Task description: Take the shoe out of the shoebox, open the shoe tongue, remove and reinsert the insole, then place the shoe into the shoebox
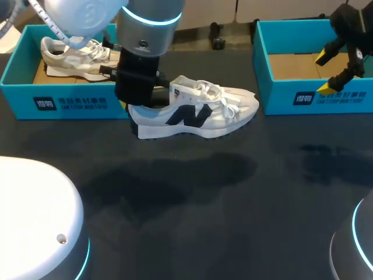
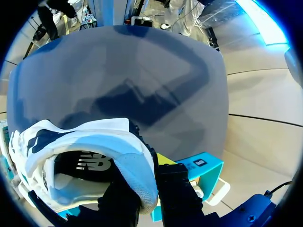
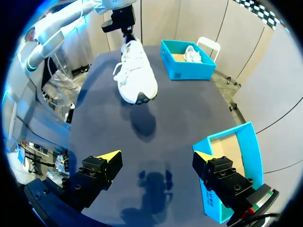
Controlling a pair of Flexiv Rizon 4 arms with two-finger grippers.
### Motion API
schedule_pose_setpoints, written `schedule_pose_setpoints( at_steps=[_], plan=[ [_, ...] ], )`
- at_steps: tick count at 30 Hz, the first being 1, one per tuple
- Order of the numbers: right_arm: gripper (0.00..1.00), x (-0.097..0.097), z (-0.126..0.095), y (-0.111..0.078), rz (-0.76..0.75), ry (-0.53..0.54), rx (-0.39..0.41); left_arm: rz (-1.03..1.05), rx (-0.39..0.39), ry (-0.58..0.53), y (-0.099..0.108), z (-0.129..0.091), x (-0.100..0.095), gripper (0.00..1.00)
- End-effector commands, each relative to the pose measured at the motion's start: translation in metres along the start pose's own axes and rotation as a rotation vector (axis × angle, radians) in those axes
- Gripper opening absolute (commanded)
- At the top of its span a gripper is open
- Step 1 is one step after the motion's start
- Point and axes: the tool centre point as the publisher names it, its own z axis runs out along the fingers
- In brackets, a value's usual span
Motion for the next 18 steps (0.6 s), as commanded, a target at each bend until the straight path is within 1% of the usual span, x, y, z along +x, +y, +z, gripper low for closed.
schedule_pose_setpoints(
  at_steps=[1,9,13,18],
  plan=[
    [1.00,-0.001,0.001,0.001,0.001,0.002,0.004,0.000,0.001,0.000,0.001,-0.001,0.000,0.00],
    [1.00,-0.001,0.001,0.001,0.001,0.002,0.004,0.000,0.001,0.000,0.001,-0.001,0.000,0.00],
    [1.00,-0.001,0.001,0.001,0.001,0.002,0.004,0.008,0.007,-0.007,-0.003,0.013,-0.004,0.00],
    [1.00,-0.001,0.001,0.001,0.001,0.002,0.004,0.005,0.012,0.023,-0.005,0.034,-0.013,0.00]
  ],
)
